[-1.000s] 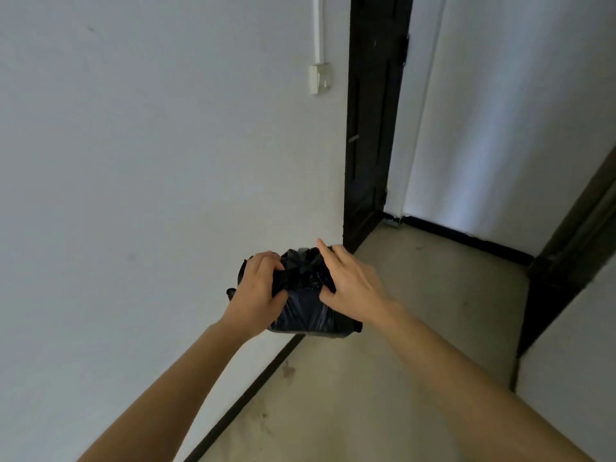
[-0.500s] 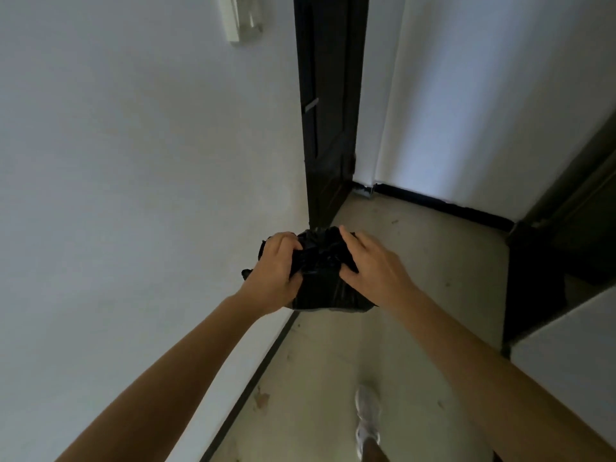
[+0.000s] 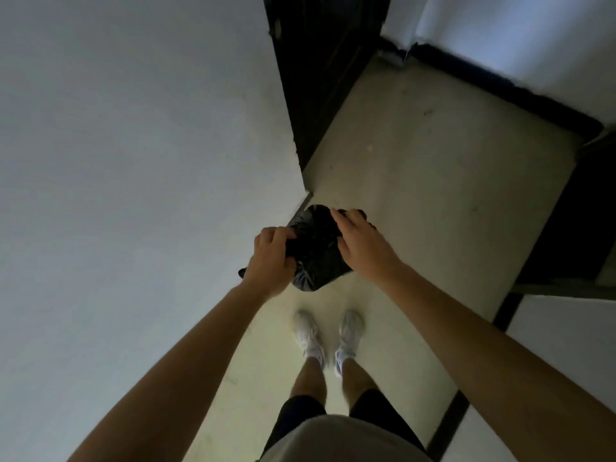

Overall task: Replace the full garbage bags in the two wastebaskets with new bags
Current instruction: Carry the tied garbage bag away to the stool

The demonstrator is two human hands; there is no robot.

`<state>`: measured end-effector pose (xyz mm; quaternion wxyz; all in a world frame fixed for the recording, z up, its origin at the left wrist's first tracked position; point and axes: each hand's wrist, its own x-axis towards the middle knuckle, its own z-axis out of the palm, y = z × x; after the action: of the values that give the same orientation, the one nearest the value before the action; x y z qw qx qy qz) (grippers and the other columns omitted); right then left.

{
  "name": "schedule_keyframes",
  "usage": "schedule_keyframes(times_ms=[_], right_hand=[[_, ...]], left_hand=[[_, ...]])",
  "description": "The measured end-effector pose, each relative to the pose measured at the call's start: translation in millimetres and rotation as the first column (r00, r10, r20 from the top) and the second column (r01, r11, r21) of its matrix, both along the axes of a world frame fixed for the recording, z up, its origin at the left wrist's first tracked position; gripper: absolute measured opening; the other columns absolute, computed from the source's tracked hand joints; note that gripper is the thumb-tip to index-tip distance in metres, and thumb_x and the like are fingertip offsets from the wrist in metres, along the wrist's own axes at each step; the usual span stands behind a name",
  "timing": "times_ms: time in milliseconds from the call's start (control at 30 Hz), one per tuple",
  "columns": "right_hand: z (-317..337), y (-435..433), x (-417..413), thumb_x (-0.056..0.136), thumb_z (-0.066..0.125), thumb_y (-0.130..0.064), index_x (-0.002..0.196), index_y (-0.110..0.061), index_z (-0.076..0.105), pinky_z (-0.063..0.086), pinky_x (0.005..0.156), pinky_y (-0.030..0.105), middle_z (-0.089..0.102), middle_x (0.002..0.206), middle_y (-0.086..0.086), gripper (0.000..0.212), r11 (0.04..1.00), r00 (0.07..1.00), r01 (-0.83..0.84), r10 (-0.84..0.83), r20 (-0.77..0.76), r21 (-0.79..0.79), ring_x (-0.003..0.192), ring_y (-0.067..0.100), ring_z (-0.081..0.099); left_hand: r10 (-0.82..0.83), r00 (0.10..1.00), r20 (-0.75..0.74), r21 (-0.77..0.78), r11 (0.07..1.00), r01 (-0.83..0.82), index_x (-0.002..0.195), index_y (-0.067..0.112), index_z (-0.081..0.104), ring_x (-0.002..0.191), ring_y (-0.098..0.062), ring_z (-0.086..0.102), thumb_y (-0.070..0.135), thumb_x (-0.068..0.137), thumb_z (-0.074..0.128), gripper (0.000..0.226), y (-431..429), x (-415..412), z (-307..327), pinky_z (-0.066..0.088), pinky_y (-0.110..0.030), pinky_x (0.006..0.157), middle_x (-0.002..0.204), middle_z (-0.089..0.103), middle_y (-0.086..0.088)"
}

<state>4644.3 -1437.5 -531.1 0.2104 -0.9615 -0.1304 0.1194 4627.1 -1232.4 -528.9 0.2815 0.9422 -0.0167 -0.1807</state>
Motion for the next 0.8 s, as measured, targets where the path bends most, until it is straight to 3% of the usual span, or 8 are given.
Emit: schedule_keyframes(times_ms=[100,200,267,400,467,633,700,800], right_hand=[[-71,1,16,0.091,0.065,-0.011,0.141,-0.005,0.049,0.055,0.074,0.039,0.061,0.120,0.017,0.053,0.996,1.000,0.000,-0.001,-0.012,-0.092,0.102,0.033,0.063],[-155,7,25,0.084,0.071,-0.007,0.136,-0.007,0.055,0.055,0.065,0.037,0.064,0.110,0.016,0.054,0.988,0.989,0.062,-0.079,-0.124,-0.140,0.092,0.035,0.066],[-220,11,30,0.090,0.064,-0.007,0.139,-0.008,0.052,0.054,0.070,0.039,0.061,0.118,0.018,0.051,0.988,0.975,0.095,-0.118,-0.190,-0.125,0.095,0.037,0.065],[-341,19,48,0.098,0.051,-0.011,0.147,-0.010,0.042,0.048,0.093,0.045,0.052,0.135,0.019,0.050,0.992,0.950,0.098,-0.117,-0.289,-0.081,0.116,0.040,0.056],[-390,24,54,0.100,0.047,-0.013,0.149,-0.012,0.040,0.046,0.096,0.046,0.049,0.139,0.018,0.049,0.994,0.938,0.074,-0.096,-0.333,-0.076,0.120,0.040,0.053],[-470,37,74,0.102,0.041,-0.016,0.147,-0.020,0.042,0.046,0.099,0.046,0.052,0.139,0.013,0.045,0.996,0.949,0.068,-0.083,-0.305,-0.058,0.121,0.036,0.054],[-489,45,86,0.103,0.041,-0.017,0.147,-0.020,0.042,0.045,0.101,0.043,0.054,0.139,0.012,0.045,0.997,0.959,0.071,-0.078,-0.274,-0.034,0.123,0.034,0.054],[-493,55,103,0.104,0.039,-0.017,0.149,-0.014,0.039,0.042,0.099,0.033,0.058,0.136,0.010,0.046,0.996,0.974,0.086,-0.079,-0.214,0.024,0.125,0.027,0.055]], left_hand=[[0.042,0.995,-0.089,-0.017,0.999,-0.044,0.124,0.012,0.051,0.125,-0.033,0.039,0.000,0.085,0.050,0.041,1,22,-72,0.040,-0.035,0.097,0.133,0.041,-0.015],[0.056,0.988,-0.144,-0.031,0.998,-0.061,0.122,0.010,0.052,0.124,-0.034,0.042,0.002,0.089,0.048,0.034,-7,35,-156,0.045,-0.041,0.101,0.133,0.039,-0.016],[0.090,0.975,-0.203,-0.030,0.995,-0.098,0.122,0.010,0.051,0.123,-0.034,0.041,0.002,0.091,0.046,0.033,-9,41,-219,0.044,-0.037,0.099,0.134,0.037,-0.016],[0.134,0.950,-0.282,-0.013,0.990,-0.144,0.124,0.014,0.049,0.120,-0.033,0.043,0.004,0.092,0.043,0.033,2,48,-338,0.041,-0.034,0.095,0.131,0.037,-0.015],[0.128,0.944,-0.304,-0.010,0.990,-0.137,0.125,0.014,0.049,0.118,-0.031,0.044,0.006,0.093,0.042,0.033,8,46,-386,0.040,-0.032,0.093,0.130,0.038,-0.014],[0.208,0.929,-0.305,0.021,0.977,-0.212,0.126,0.011,0.048,0.098,-0.022,0.046,0.008,0.094,0.042,0.033,17,54,-465,0.032,-0.022,0.078,0.127,0.042,-0.013],[0.244,0.938,-0.245,0.019,0.969,-0.247,0.125,0.006,0.048,0.104,-0.025,0.048,0.008,0.094,0.045,0.032,23,59,-485,0.029,-0.018,0.078,0.128,0.043,-0.016],[0.281,0.950,-0.135,0.019,0.960,-0.281,0.129,0.006,0.048,0.120,-0.028,0.047,0.018,0.098,0.048,0.034,34,63,-491,0.036,-0.026,0.092,0.133,0.044,-0.017]])
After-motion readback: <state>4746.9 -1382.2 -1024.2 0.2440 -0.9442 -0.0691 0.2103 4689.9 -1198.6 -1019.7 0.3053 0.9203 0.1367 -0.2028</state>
